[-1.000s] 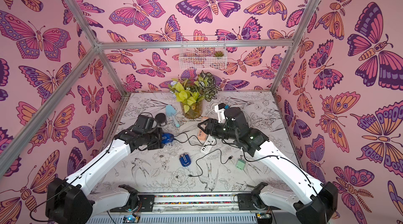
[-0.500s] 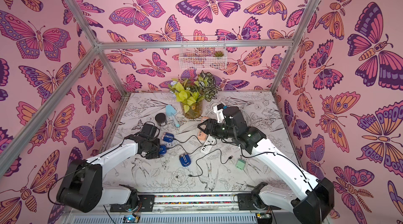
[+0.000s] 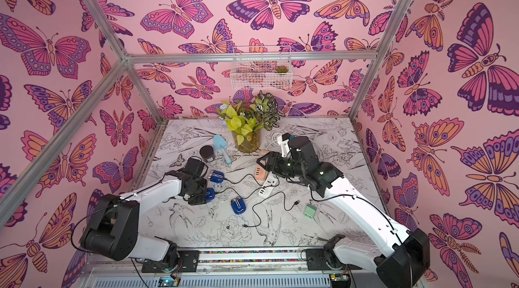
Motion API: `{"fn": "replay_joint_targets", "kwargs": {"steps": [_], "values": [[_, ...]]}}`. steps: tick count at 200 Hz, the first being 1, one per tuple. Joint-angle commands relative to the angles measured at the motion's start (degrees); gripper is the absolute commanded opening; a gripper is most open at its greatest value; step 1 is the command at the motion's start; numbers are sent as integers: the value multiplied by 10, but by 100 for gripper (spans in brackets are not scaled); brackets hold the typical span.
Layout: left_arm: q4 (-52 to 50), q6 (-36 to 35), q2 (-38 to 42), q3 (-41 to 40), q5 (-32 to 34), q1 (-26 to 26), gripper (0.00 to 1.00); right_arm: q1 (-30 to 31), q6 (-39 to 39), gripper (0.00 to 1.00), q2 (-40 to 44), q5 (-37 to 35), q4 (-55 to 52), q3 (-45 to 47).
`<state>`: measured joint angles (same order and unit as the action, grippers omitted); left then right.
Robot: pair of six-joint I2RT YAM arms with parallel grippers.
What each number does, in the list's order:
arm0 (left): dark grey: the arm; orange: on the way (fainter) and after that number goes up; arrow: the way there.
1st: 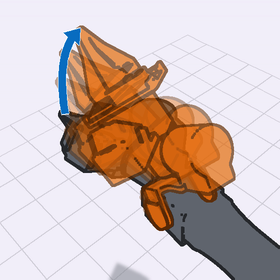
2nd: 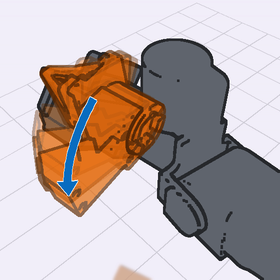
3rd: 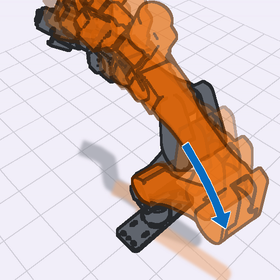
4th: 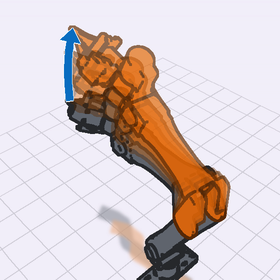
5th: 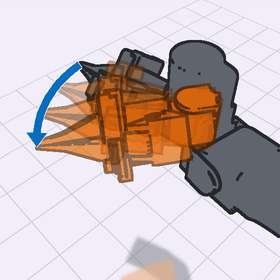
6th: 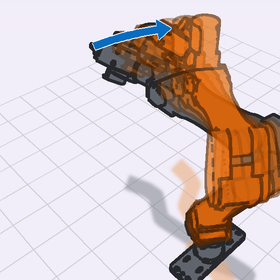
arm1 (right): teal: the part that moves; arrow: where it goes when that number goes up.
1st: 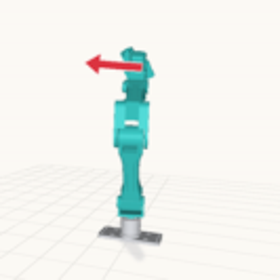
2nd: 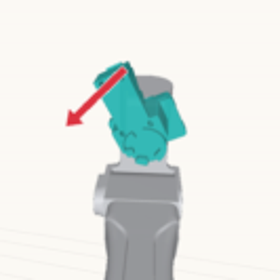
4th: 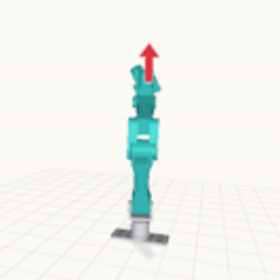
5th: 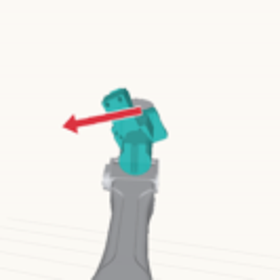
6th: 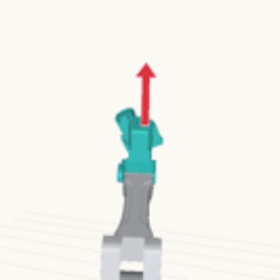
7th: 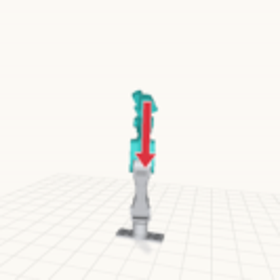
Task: Charge the electric shaver
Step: Place the electric shaver at the center of the board.
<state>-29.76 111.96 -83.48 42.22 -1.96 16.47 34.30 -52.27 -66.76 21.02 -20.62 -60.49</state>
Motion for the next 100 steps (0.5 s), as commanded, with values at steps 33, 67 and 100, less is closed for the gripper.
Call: {"fn": "replay_joint_targets", "kwargs": {"steps": [33,67,100], "values": [[-28,-26,20,15,-6,-6,79,-23,-3,59,17,-38,-46,10],[-48,-34,46,26,-8,-5,81,-43,-23,56,27,-92,-132,1],[-91,-63,69,57,-21,-5,82,-100,-83,51,33,-124,-237,21]]}}
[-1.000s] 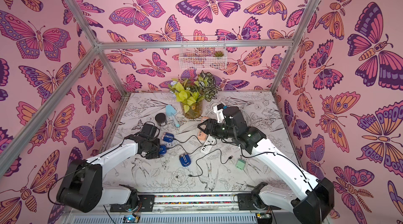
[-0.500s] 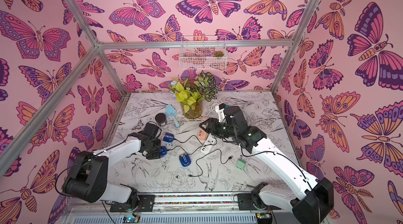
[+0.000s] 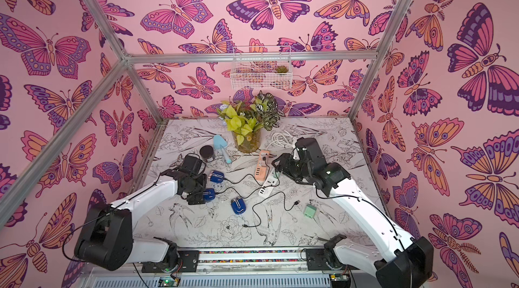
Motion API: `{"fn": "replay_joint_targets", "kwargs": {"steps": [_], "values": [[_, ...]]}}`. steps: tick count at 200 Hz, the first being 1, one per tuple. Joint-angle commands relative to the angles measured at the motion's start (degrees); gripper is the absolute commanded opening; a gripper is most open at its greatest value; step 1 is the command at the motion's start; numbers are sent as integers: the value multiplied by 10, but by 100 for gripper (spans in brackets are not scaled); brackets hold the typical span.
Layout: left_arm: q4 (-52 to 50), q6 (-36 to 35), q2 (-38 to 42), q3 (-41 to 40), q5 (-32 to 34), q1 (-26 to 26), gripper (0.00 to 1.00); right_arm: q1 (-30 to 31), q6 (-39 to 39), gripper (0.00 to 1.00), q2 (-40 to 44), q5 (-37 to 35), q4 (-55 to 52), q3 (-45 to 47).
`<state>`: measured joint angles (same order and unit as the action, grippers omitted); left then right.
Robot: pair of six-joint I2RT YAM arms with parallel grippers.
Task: Charge the electric shaver
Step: Place the electric shaver at the center of the board, then pick up the charging cable from the center of the board.
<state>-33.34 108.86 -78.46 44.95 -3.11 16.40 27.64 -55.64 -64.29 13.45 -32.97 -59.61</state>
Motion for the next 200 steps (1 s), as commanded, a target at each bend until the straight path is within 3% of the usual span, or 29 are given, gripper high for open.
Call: {"fn": "replay_joint_targets", "kwargs": {"steps": [1,43,73,102,141,200], "values": [[-58,-34,19,30,-10,-4,82,-34,-50,51,8,-50,-117,12],[-117,-143,27,93,-32,9,81,-58,-116,45,-31,-109,-223,54],[-151,-258,19,165,-30,44,77,-80,-161,46,-80,-56,-150,120],[-153,-335,30,199,-7,87,70,-82,-175,46,-151,-25,-106,126],[-158,-349,34,199,0,118,67,-78,-203,41,-200,5,-51,141],[-156,-349,31,215,0,128,62,-56,-225,34,-218,7,-59,175]]}}
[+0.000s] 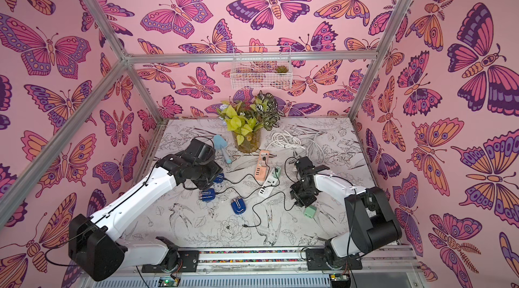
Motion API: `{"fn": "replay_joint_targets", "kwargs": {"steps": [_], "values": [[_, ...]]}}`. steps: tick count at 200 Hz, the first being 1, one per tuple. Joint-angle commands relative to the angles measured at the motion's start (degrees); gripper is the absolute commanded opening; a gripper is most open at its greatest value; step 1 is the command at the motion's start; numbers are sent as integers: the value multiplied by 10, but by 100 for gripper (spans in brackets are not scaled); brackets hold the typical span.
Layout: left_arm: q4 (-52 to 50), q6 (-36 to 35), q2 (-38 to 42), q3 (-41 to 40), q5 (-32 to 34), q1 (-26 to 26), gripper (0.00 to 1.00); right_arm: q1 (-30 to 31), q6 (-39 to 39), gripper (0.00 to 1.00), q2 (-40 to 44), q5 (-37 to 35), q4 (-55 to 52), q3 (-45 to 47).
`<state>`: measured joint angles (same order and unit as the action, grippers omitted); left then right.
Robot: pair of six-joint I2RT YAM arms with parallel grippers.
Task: Charge the electric shaver
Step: Pick up the charging cable from the center of the board.
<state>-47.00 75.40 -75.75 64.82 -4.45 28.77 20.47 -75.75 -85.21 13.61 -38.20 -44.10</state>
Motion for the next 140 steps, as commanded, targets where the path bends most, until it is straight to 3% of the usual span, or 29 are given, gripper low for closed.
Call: {"fn": "replay_joint_targets", "kwargs": {"steps": [1,48,76,98,140], "values": [[-20,-14,4,17,13,4,62,17,-25,34,-9,5,-7,21],[-16,-9,-11,30,12,16,57,24,-33,24,-24,-7,21,36],[-8,-13,-12,36,14,21,53,25,-18,0,-32,-26,1,9],[30,-34,-5,29,-4,23,52,25,-19,0,-11,-29,-14,-2],[211,-46,4,-11,-102,25,55,25,-73,0,110,-49,-131,-83]]}}
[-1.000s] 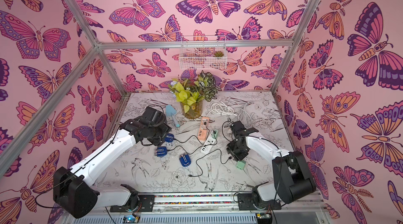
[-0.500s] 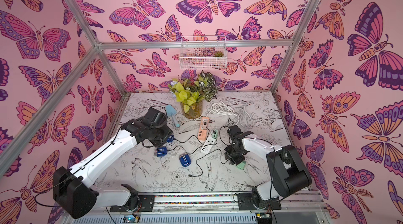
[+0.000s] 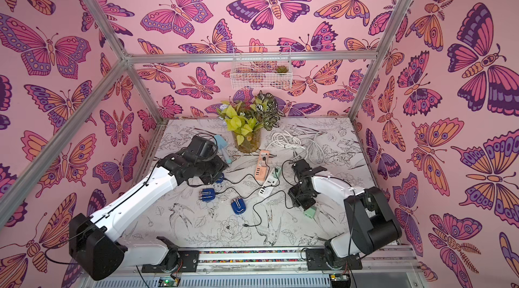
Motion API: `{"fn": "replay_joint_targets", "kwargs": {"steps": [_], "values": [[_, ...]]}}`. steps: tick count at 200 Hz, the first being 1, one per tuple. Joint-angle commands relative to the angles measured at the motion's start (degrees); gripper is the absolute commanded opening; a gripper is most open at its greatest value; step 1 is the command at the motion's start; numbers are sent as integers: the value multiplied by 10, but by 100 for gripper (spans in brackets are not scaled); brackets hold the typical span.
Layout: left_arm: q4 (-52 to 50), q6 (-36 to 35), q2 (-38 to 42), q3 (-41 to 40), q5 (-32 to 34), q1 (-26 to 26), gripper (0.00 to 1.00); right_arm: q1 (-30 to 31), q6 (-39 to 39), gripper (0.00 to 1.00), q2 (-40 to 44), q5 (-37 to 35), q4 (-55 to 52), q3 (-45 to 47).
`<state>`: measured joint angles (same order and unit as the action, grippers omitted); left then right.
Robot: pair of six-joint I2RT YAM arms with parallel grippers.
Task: Charge the electric shaver
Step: Pick up the charging cable from the center of the board.
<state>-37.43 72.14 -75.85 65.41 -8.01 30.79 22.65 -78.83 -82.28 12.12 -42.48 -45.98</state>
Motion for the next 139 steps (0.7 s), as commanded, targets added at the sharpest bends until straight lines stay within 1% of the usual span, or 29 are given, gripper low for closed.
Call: {"fn": "replay_joint_targets", "kwargs": {"steps": [1,13,30,41,59,70,91,114,139], "values": [[118,-13,4,-16,-69,5,55,3,-44,0,83,-36,-91,-66],[151,3,-5,-8,-99,8,60,2,-71,0,108,-35,-120,-92],[185,37,-18,8,-126,20,67,3,-123,0,126,-10,-138,-119],[215,65,-25,14,-143,29,69,7,-158,0,134,2,-139,-137],[259,133,-39,12,-176,41,69,18,-208,0,138,-11,-130,-176],[279,179,-48,7,-192,52,69,21,-228,0,132,-6,-124,-198],[311,252,-66,3,-210,78,69,22,-251,0,117,18,-112,-229],[323,310,-110,26,-240,114,68,27,-261,0,114,14,-111,-249],[349,362,-141,31,-222,145,65,29,-270,0,117,19,-100,-249]]}}
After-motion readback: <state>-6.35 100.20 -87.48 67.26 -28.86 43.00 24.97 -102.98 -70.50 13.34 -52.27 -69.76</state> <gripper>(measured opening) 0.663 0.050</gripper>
